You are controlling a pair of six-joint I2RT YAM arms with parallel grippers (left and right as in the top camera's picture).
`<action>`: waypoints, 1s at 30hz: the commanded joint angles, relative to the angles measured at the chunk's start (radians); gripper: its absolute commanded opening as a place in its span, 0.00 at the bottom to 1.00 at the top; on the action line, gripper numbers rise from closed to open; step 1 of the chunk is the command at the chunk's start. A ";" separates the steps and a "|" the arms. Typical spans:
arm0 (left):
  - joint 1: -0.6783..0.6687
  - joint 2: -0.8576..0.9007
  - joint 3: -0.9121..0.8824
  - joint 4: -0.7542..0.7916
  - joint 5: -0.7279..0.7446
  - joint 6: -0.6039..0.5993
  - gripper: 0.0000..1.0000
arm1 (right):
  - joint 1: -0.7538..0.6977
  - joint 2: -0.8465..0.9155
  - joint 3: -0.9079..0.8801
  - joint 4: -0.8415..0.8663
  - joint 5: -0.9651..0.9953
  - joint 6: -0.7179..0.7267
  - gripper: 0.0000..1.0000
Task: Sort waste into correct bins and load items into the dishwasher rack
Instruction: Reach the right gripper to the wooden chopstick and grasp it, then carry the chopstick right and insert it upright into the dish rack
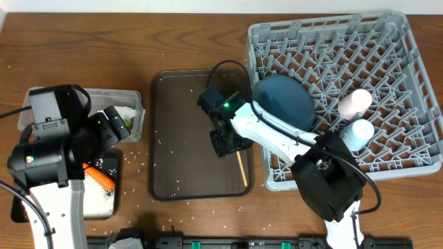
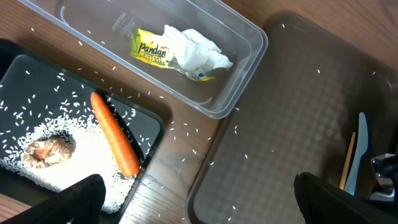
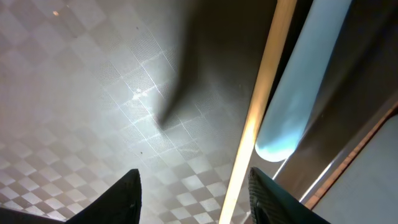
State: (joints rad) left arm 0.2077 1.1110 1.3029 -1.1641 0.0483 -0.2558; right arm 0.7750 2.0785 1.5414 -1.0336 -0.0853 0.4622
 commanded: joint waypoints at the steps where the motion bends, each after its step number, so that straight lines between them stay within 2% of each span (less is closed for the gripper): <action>1: 0.005 0.006 0.010 -0.003 -0.012 -0.001 0.98 | -0.004 -0.018 -0.004 -0.003 0.014 -0.012 0.50; 4: 0.005 0.006 0.010 -0.003 -0.012 -0.001 0.98 | -0.003 -0.010 -0.019 0.002 0.055 0.028 0.51; 15: 0.005 0.006 0.010 -0.003 -0.012 -0.001 0.98 | -0.009 0.008 -0.061 0.051 0.046 0.029 0.53; 21: 0.005 0.006 0.010 -0.002 -0.012 -0.001 0.98 | -0.015 0.060 -0.063 0.086 -0.036 -0.027 0.55; 26: 0.005 0.006 0.010 -0.002 -0.012 -0.001 0.98 | -0.043 0.065 -0.060 0.090 -0.068 -0.033 0.50; 30: 0.005 0.006 0.010 -0.003 -0.012 -0.001 0.98 | -0.050 0.064 -0.055 0.126 -0.076 -0.046 0.39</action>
State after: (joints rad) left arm 0.2077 1.1110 1.3029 -1.1641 0.0483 -0.2558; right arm 0.7341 2.1094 1.4876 -0.9257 -0.1398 0.4374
